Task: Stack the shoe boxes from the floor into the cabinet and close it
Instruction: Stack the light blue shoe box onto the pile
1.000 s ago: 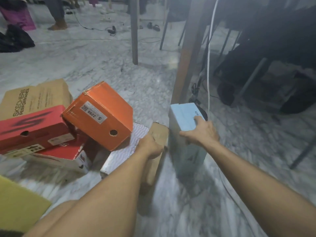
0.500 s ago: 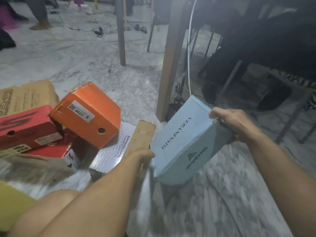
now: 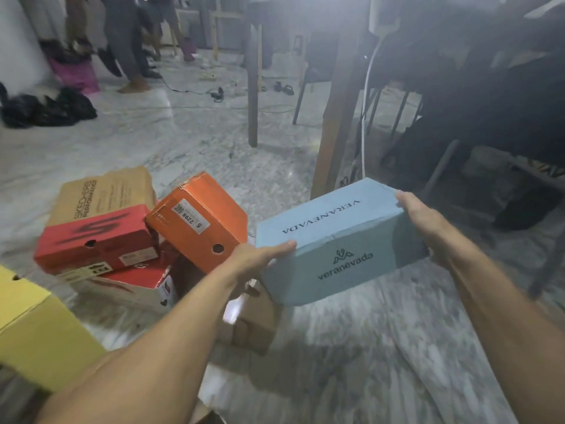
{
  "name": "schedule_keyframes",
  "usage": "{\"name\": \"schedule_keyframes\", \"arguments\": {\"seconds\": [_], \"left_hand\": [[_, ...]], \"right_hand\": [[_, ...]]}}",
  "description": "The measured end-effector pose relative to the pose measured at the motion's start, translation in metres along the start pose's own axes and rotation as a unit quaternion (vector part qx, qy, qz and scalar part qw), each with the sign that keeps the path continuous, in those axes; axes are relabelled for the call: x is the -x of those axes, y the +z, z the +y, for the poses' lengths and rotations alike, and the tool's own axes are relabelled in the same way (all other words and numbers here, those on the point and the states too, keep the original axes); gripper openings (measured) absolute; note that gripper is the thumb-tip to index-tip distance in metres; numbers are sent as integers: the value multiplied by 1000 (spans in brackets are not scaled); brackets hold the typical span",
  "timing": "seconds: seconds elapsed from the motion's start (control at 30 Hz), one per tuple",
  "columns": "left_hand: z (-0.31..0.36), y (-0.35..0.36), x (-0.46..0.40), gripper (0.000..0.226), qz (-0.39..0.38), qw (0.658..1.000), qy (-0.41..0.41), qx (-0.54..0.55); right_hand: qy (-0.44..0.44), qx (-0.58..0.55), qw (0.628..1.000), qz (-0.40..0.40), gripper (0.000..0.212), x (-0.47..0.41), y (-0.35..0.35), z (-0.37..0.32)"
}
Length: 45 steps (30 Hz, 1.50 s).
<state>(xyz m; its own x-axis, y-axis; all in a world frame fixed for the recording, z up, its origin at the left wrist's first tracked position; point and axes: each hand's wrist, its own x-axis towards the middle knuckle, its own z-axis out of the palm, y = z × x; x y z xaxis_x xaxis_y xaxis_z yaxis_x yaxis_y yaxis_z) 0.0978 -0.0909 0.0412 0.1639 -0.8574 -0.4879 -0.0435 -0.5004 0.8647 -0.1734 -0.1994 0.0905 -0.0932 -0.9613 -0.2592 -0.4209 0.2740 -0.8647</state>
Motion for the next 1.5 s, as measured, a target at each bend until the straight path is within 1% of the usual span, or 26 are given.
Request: {"name": "schedule_keyframes", "arguments": {"seconds": [0.03, 0.07, 0.1, 0.17, 0.27, 0.3, 0.33, 0.37, 0.4, 0.43, 0.5, 0.6, 0.67, 0.7, 0.73, 0.83, 0.87, 0.97, 1.0, 1.07, 1.1, 1.13, 1.23, 1.3, 1.43, 1.5], "left_hand": [[5, -9, 6, 85, 7, 1000, 15, 8], [10, -18, 12, 90, 14, 999, 28, 21], [14, -28, 19, 85, 23, 998, 45, 39], [21, -47, 36, 59, 44, 993, 80, 69], [25, -77, 60, 30, 103, 982, 145, 59], [26, -88, 68, 24, 125, 977, 163, 58], [25, -100, 75, 23, 145, 972, 176, 57], [24, -112, 84, 27, 165, 967, 186, 51], [23, -123, 94, 35, 185, 962, 196, 44], [21, -135, 104, 46, 207, 956, 203, 37], [15, -158, 126, 59, 244, 946, 212, 34], [5, -188, 160, 61, 287, 934, 212, 13], [-3, -204, 183, 48, 314, 924, 219, 12], [-6, -211, 197, 41, 326, 918, 224, 13], [-11, -218, 210, 40, 337, 914, 227, 14], [-27, -234, 250, 53, 384, 897, 220, 20], [-33, -239, 263, 54, 407, 888, 212, 22], [-52, -253, 302, 46, 460, 869, 183, 33], [-58, -256, 314, 50, 473, 863, 175, 35], [-72, -263, 339, 68, 500, 848, 170, 45], [-78, -265, 351, 72, 514, 839, 169, 53], [-84, -267, 364, 71, 525, 832, 170, 61], [-104, -275, 398, 49, 546, 819, 163, 68], [-117, -280, 418, 41, 563, 808, 157, 76], [-135, -290, 453, 45, 596, 785, 146, 90], [-138, -296, 471, 43, 621, 767, 137, 84]], "right_hand": [[-19, -11, 1000, -15, 50, 2, 6, -3], [-38, -23, 999, -31, 46, 5, 12, -7], [-55, -35, 997, -43, 45, 8, 18, -11], [-111, -60, 989, -81, 54, 17, 34, -22], [-211, -83, 965, -129, 77, 33, 58, -43], [-238, -94, 956, -146, 74, 39, 66, -50], [-263, -100, 946, -161, 64, 47, 75, -57], [-287, -102, 937, -173, 53, 54, 83, -64], [-302, -103, 931, -180, 47, 60, 91, -71], [-310, -103, 926, -189, 45, 66, 99, -77], [-322, -88, 917, -221, 59, 79, 115, -91], [-349, -32, 903, -248, 91, 99, 140, -112], [-372, -8, 890, -262, 106, 115, 159, -125], [-383, -5, 882, -275, 108, 123, 169, -131], [-395, -2, 871, -291, 108, 132, 179, -136], [-432, 25, 841, -325, 108, 157, 212, -146], [-444, 33, 831, -334, 107, 166, 223, -149], [-459, 40, 811, -361, 104, 195, 252, -154], [-462, 39, 805, -371, 103, 205, 260, -154], [-471, 38, 791, -388, 103, 224, 278, -155], [-475, 39, 784, -398, 103, 234, 287, -155], [-479, 38, 775, -410, 102, 246, 295, -156], [-501, 41, 743, -442, 95, 283, 316, -160], [-506, 39, 729, -460, 94, 307, 330, -161], [-501, 24, 704, -502, 94, 350, 364, -163], [-499, 17, 694, -520, 91, 370, 380, -170]]}}
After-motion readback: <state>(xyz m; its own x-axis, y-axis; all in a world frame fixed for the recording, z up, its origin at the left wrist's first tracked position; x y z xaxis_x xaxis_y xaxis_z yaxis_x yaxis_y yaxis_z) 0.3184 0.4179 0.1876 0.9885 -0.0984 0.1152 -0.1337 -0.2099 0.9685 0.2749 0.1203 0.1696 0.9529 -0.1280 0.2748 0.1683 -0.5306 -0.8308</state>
